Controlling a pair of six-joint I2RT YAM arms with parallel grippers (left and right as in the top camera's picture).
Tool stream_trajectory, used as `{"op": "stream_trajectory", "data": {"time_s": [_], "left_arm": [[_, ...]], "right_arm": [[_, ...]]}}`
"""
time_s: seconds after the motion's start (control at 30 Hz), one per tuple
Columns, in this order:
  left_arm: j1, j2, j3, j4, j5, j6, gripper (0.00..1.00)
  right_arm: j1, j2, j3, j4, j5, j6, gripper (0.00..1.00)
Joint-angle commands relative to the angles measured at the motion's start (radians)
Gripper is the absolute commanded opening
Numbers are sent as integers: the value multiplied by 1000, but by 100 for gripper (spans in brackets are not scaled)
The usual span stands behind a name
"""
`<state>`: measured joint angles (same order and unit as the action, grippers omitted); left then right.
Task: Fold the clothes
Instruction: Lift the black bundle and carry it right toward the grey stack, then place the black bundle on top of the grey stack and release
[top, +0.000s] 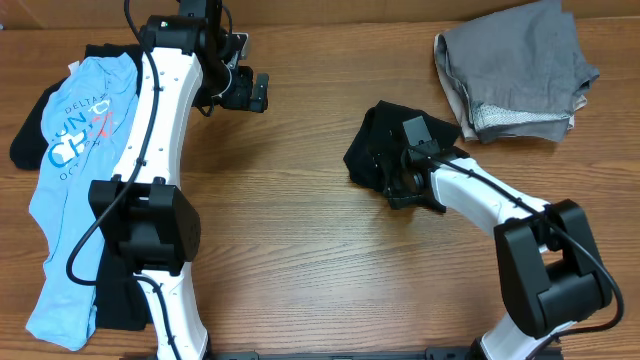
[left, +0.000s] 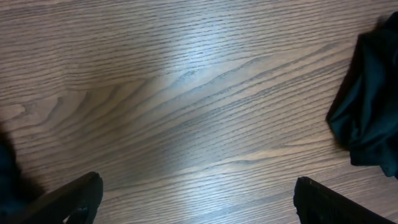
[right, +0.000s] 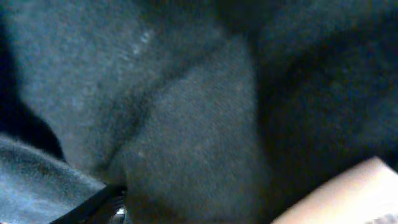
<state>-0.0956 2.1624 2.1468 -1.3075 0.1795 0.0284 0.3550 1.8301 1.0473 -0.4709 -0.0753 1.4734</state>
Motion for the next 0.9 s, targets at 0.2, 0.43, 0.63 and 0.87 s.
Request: {"op": "stream_trajectory", "data": {"time_s": [0.2, 0.43, 0.63, 0.87], "left_arm": [[7, 9, -5, 4, -6, -5, 100], [8, 9, -5, 5, -12, -5, 100], [7, 9, -5, 6, -26, -5, 100], [7, 9, -5, 8, -26, -5, 100]], "right_arm": [[-10, 96, -6, 82, -60, -161, 4], [-71, 14, 69, 13, -174, -616, 4], [-140, -104, 189, -229, -163, -859, 4], [-167, -198, 386, -471, -132, -1089, 4]]}}
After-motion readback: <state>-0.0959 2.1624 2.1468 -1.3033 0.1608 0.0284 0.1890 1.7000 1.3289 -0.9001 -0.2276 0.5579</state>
